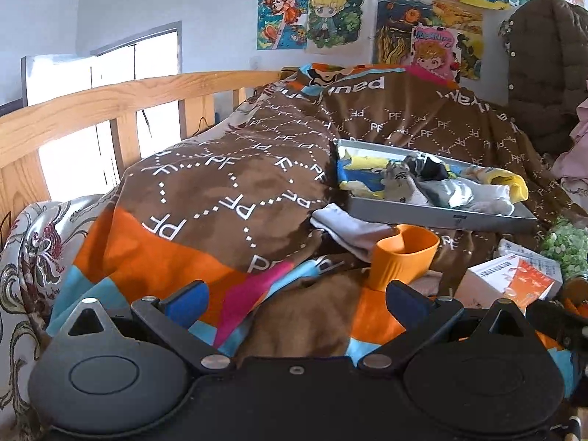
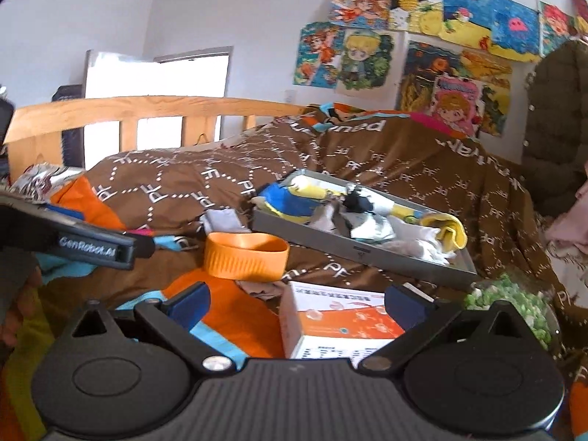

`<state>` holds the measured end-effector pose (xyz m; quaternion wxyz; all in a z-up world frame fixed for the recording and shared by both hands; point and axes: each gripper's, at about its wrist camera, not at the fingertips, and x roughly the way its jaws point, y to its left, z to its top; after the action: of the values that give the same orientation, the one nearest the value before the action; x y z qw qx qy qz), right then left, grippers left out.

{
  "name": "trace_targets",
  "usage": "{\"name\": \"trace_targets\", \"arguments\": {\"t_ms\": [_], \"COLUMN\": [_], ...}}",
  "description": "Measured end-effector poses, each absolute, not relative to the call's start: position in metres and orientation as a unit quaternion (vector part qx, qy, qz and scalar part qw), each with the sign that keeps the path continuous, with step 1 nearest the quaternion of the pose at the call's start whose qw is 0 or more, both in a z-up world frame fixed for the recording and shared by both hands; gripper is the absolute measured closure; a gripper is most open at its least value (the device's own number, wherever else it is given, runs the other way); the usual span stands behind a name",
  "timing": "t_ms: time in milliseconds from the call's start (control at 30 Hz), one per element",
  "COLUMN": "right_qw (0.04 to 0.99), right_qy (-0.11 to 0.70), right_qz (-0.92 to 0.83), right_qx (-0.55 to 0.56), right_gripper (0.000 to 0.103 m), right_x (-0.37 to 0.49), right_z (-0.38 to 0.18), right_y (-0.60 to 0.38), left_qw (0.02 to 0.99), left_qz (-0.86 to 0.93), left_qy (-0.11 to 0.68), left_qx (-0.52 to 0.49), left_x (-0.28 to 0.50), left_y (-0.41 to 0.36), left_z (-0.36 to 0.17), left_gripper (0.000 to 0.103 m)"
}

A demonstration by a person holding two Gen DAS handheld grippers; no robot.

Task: Organize soft objects
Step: 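Lift both grippers out of the tray and move toward the items beside it, then bring the left gripper to the white cloth while the right approaches the orange silicone cup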

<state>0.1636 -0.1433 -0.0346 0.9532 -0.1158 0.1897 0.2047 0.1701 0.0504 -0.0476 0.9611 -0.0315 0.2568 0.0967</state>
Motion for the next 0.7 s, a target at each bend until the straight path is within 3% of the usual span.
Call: {"name": "trace_targets", "arguments": {"t_ms": [700], "right_qw": [0.946], "right_qy": [0.205], "right_qz": [0.215], "right_qx": [-0.128], "right_gripper": [0.000], "right_x": [0.177], "right_z": [-0.048], "right_y": [-0.128], "left_qw": [0.968], "left_qz": [0.064], "left_qy": [0.242], "left_qx": [-0.021], "left_x": [0.197], "left_y": [0.059], "left_z": [-0.053], "left_gripper": [0.001]}}
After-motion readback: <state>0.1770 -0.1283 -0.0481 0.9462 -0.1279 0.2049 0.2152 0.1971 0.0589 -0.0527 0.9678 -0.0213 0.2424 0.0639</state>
